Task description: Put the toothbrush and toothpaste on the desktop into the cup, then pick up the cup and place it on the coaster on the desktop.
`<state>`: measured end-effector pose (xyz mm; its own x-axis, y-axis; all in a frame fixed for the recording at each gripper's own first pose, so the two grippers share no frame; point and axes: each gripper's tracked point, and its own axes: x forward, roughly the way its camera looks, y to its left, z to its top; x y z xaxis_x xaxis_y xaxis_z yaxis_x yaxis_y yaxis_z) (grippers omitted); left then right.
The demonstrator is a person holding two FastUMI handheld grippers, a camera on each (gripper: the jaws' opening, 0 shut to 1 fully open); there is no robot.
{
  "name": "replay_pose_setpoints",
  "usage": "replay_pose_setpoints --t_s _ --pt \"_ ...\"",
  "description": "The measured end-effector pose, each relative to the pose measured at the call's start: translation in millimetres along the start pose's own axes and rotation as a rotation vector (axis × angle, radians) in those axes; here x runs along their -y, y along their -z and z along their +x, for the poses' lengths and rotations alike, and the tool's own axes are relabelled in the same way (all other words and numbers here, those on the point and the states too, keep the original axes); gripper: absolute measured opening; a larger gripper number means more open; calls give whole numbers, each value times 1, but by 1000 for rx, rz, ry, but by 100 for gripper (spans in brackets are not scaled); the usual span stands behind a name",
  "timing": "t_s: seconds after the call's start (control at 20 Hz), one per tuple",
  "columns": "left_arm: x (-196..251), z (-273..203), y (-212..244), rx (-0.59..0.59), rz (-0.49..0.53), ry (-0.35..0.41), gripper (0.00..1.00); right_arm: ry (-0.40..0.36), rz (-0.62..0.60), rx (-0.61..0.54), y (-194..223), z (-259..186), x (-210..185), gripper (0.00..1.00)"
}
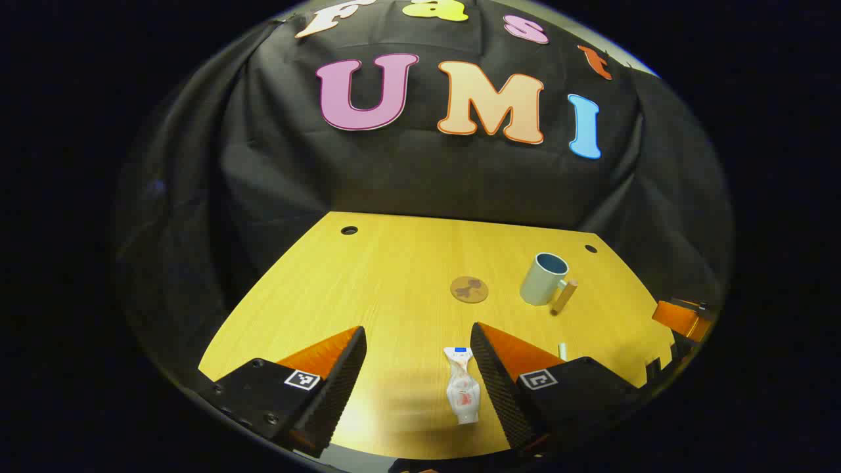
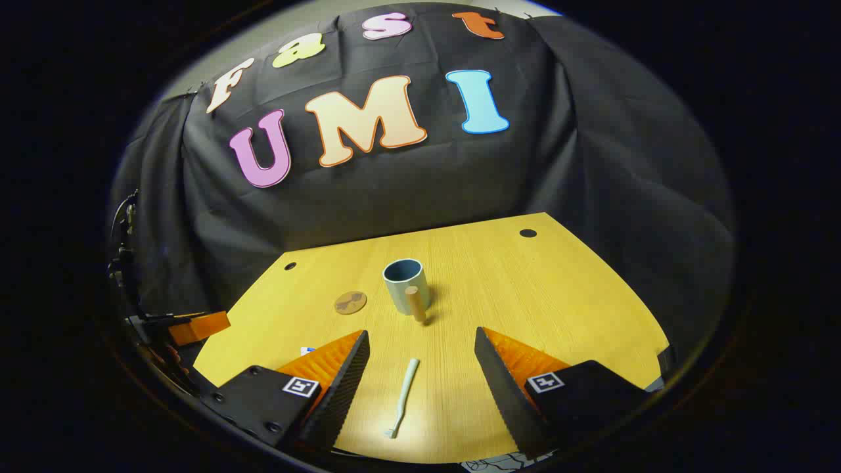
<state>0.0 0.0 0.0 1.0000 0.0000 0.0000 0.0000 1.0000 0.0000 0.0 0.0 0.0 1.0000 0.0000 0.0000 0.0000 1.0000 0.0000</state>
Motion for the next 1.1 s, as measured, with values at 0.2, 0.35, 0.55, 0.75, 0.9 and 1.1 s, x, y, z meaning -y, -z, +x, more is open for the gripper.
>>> replay_pose_setpoints --t_s 0.2,0.35,0.55,0.75,0.9,1.1 --pt "0 -1 4 -12 7 32 93 3 -15 -38 16 -3 -8 99" --pt "0 -2 5 -15 16 44 93 1 -32 -62 24 -6 -15 99" --pt "-5 -2 10 -16 20 56 93 13 -51 -81 33 -9 -22 96" --pt "-18 -6 16 -34 12 53 93 27 -40 -97 40 -11 -25 99" --pt "-25 -6 24 -53 14 58 93 45 -18 -114 45 -10 -27 99" --pt "-34 -8 29 -61 5 71 94 68 -4 -153 56 -5 -27 96"
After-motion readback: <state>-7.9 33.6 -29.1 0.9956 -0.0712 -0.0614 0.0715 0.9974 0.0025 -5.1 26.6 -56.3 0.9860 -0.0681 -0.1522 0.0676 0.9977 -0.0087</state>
